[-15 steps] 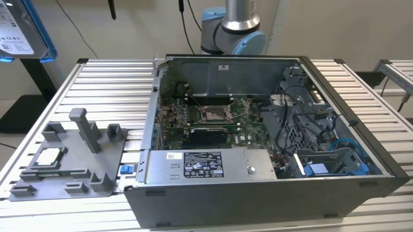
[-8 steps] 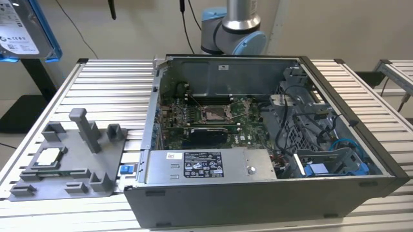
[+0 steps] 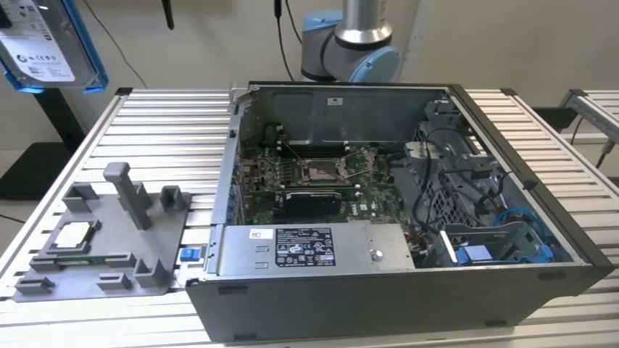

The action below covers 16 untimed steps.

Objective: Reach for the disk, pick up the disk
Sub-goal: 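Pick up the disk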

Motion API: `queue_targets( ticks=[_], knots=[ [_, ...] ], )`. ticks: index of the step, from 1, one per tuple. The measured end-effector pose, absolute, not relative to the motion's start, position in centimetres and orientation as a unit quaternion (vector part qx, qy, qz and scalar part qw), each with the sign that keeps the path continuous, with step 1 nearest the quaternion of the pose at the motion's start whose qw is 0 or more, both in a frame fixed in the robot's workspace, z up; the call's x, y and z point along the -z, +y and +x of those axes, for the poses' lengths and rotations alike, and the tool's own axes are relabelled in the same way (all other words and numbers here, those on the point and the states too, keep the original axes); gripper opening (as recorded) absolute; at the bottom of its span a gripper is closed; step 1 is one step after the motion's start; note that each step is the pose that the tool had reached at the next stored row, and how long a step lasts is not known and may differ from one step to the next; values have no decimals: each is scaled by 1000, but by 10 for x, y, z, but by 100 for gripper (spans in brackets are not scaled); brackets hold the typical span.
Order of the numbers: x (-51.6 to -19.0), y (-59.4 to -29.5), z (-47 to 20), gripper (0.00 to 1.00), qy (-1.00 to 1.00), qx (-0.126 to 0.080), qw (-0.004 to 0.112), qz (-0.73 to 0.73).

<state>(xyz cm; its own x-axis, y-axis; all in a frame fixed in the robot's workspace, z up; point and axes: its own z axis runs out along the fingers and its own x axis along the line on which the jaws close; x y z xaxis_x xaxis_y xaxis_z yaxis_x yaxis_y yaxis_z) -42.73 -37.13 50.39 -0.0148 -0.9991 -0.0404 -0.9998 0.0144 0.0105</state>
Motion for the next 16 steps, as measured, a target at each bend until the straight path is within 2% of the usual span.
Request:
queue_targets(
  ticks=[16],
  knots=[
    [-504,-371,-399,0,712,-18,11,-702]
  ],
)
